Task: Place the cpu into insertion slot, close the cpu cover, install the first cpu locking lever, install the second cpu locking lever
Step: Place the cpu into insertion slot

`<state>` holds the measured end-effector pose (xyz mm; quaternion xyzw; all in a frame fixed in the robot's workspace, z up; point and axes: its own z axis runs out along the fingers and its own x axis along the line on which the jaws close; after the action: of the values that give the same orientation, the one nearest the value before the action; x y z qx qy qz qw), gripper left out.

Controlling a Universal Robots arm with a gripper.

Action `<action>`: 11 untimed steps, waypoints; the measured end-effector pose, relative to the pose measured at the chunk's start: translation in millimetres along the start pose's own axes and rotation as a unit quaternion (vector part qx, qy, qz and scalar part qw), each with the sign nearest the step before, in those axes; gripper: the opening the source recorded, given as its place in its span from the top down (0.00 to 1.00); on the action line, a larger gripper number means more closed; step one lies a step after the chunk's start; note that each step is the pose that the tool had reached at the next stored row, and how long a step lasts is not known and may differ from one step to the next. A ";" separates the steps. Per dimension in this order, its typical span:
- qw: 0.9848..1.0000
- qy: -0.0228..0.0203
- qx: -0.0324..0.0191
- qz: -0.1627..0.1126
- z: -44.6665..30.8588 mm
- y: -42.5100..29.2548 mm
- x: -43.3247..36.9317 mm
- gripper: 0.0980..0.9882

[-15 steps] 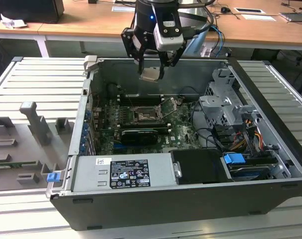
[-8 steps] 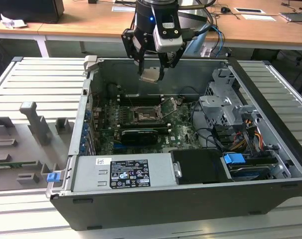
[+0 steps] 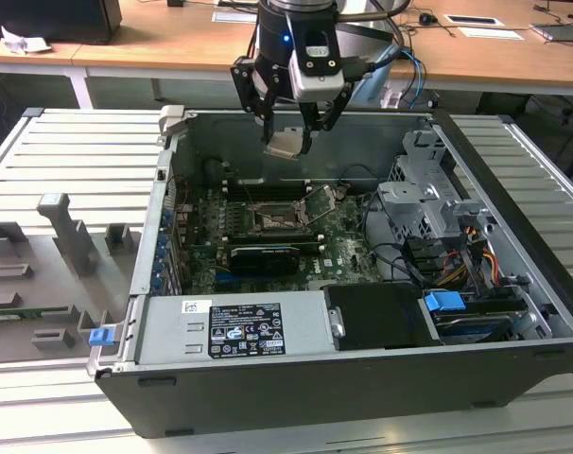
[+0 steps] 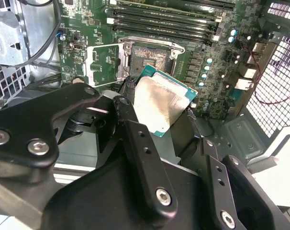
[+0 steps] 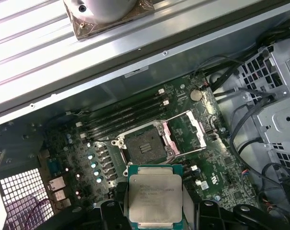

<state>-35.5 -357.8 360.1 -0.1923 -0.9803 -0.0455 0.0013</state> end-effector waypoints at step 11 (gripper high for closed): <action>1.000 -0.001 0.000 0.014 2.0 -0.2 0.0 0.50</action>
<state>-35.5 -357.8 358.1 -0.2064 -0.9774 -0.0455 0.0006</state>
